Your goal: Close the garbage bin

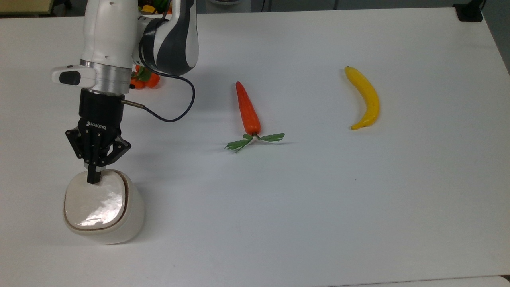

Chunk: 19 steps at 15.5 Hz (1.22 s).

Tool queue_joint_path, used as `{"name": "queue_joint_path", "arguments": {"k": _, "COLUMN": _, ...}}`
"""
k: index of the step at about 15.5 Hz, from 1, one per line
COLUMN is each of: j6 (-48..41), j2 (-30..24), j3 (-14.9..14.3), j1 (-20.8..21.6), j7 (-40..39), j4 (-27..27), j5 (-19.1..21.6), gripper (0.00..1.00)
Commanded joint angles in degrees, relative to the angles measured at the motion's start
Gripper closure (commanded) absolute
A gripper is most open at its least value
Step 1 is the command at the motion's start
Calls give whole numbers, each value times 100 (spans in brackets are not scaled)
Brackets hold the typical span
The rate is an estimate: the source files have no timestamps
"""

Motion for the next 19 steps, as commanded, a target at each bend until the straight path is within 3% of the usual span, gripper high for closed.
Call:
{"name": "queue_joint_path", "arguments": {"k": 1, "j6": 32, "j2": -391, "j3": 162, "j1": -100, "j7": -263, "j4": -668, "j5": -93, "gripper": 100}}
{"name": "queue_joint_path", "arguments": {"k": 12, "j6": 32, "j2": -206, "j3": 179, "j1": -179, "j7": -439, "j4": -677, "j5": -93, "gripper": 100}}
{"name": "queue_joint_path", "arguments": {"k": 17, "j6": -99, "j2": -591, "j3": 188, "j1": -188, "j7": -395, "j4": -668, "j5": -67, "gripper": 100}}
{"name": "queue_joint_path", "arguments": {"k": 19, "j6": -685, "j2": -899, "j3": 188, "j1": -188, "j7": -387, "j4": -677, "j5": -67, "gripper": 100}}
